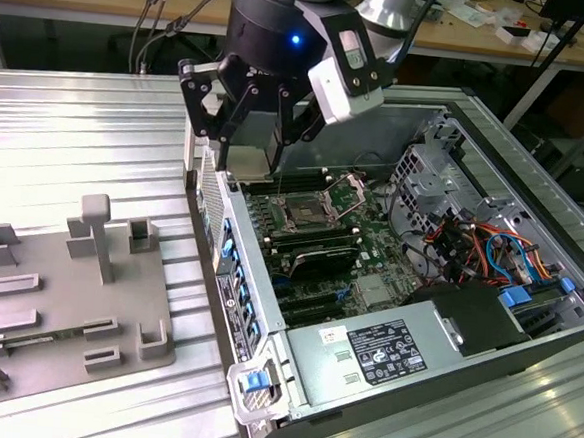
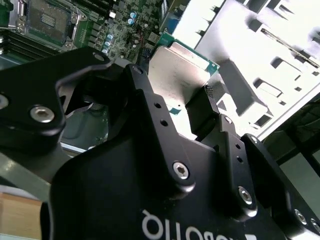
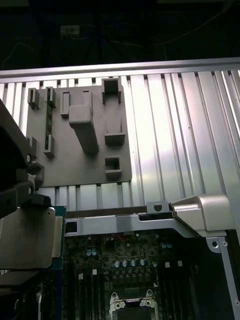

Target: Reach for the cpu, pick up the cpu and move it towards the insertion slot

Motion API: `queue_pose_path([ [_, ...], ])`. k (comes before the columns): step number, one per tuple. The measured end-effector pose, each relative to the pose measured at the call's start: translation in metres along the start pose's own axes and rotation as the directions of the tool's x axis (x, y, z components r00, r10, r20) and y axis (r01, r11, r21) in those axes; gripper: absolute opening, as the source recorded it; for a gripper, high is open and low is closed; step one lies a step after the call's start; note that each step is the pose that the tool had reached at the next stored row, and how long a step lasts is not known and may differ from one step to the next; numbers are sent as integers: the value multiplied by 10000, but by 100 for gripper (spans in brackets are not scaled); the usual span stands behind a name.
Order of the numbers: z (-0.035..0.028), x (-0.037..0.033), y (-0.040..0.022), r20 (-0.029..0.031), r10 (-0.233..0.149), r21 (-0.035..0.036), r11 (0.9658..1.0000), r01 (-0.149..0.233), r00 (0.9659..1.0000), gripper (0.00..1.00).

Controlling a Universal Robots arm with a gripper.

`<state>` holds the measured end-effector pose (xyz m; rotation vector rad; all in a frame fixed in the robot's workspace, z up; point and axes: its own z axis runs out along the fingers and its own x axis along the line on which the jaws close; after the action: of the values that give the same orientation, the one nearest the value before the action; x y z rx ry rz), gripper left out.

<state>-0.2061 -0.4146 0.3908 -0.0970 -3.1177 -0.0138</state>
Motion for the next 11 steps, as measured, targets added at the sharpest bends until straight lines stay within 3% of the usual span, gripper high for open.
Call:
queue_pose_path([
  [11,42,-144,124,-10,229,-3,9997,-229,9997,55],
])
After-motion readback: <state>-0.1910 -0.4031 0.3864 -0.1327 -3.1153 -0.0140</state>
